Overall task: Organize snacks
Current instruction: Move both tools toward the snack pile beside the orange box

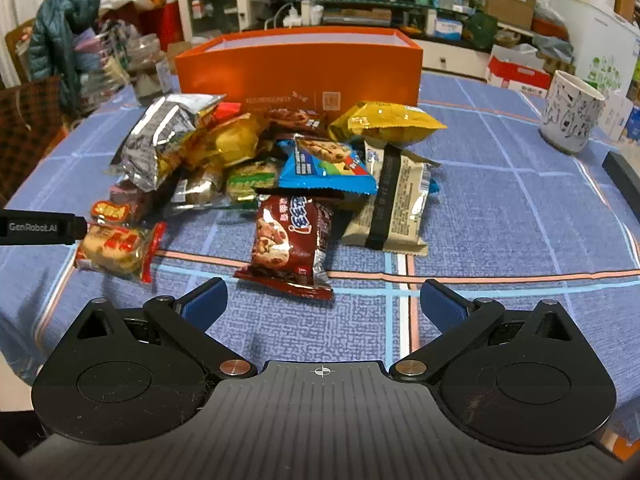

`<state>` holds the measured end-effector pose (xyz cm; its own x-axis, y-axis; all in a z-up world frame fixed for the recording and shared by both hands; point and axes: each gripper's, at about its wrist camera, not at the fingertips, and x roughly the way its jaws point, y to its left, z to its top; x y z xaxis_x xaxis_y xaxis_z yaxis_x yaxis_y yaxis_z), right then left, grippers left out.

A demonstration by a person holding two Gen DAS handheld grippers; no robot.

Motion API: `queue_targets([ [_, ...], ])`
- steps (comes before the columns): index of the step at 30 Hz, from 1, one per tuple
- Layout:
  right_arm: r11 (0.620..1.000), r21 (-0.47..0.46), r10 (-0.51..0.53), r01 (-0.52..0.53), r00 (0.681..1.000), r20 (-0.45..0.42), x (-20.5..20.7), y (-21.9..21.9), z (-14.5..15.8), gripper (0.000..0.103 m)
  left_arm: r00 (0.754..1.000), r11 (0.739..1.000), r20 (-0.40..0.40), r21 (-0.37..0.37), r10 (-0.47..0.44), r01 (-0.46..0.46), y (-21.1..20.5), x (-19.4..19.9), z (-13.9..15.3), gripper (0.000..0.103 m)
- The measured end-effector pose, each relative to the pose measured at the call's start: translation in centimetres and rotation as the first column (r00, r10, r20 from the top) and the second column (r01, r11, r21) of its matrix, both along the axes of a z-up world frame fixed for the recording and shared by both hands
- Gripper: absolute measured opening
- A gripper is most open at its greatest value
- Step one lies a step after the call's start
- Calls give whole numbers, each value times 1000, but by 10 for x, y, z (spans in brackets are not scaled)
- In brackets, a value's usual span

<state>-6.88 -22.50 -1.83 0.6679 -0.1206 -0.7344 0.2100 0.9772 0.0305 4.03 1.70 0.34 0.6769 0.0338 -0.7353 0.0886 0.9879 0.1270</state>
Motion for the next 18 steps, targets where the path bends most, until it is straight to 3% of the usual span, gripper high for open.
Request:
queue_targets([
  [18, 1000, 3, 19, -19, 999, -28, 2, 2, -3, 96, 1000, 1000, -10, 16, 1, -1, -3, 1, -3, 96],
])
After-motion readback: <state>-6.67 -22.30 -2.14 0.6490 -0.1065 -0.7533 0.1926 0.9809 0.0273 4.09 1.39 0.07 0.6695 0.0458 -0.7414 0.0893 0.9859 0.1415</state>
